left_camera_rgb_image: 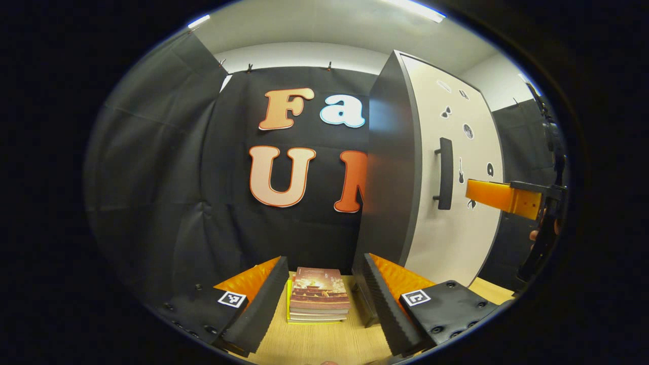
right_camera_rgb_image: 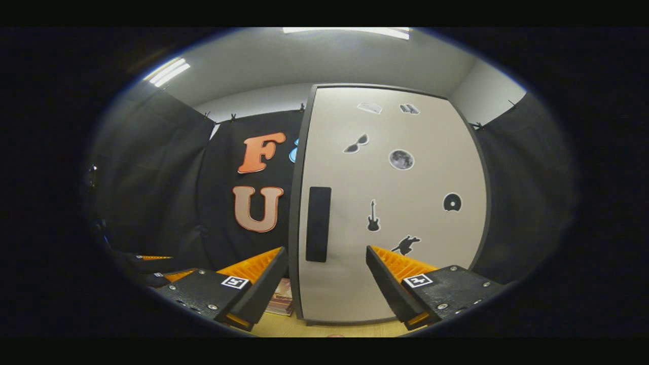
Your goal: Open the cabinet door with the right hand, grasp the bottle in the cabinet with the left hand and place it on the coaster, then close the cabinet door with the right hand.
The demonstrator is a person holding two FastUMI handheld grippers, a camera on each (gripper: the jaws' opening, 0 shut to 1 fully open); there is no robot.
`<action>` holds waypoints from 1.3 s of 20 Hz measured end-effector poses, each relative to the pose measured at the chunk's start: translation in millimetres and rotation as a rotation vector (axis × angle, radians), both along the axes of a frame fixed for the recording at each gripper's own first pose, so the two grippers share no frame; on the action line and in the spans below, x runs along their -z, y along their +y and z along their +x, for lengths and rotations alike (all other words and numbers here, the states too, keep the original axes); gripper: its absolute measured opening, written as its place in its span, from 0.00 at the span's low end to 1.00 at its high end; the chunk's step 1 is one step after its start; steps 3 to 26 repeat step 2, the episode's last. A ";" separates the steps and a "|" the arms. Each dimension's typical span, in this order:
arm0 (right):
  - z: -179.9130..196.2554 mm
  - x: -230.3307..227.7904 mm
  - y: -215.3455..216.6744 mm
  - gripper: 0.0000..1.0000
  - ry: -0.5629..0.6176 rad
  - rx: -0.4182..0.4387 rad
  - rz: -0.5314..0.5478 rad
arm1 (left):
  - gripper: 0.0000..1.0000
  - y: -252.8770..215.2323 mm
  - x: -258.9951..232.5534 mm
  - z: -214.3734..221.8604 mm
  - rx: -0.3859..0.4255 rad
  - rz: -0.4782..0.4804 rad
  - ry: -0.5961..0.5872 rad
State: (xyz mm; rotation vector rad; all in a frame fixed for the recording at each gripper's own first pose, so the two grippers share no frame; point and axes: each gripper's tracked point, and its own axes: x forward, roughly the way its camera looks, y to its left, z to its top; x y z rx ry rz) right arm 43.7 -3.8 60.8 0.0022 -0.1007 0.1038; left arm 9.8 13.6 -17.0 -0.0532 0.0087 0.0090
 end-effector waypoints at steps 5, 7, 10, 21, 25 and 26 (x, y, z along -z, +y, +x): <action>-20.4 -0.3 -8.8 0.95 0.007 0.044 -0.006 | 0.95 -3.7 -5.6 -3.3 0.029 0.021 -0.008; -20.4 -0.3 -8.8 0.95 0.007 0.044 -0.006 | 0.95 -3.7 -5.6 -3.3 0.029 0.021 -0.008; -20.4 -0.3 -8.8 0.95 0.007 0.044 -0.006 | 0.95 -3.7 -5.6 -3.3 0.029 0.021 -0.008; -20.4 -0.3 -8.8 0.95 0.007 0.044 -0.006 | 0.95 -3.7 -5.6 -3.3 0.029 0.021 -0.008; -20.4 -0.3 -8.8 0.95 0.007 0.044 -0.006 | 0.95 -3.7 -5.6 -3.3 0.029 0.021 -0.008; -20.4 -0.3 -8.8 0.95 0.007 0.044 -0.006 | 0.95 -3.7 -5.6 -3.3 0.029 0.021 -0.008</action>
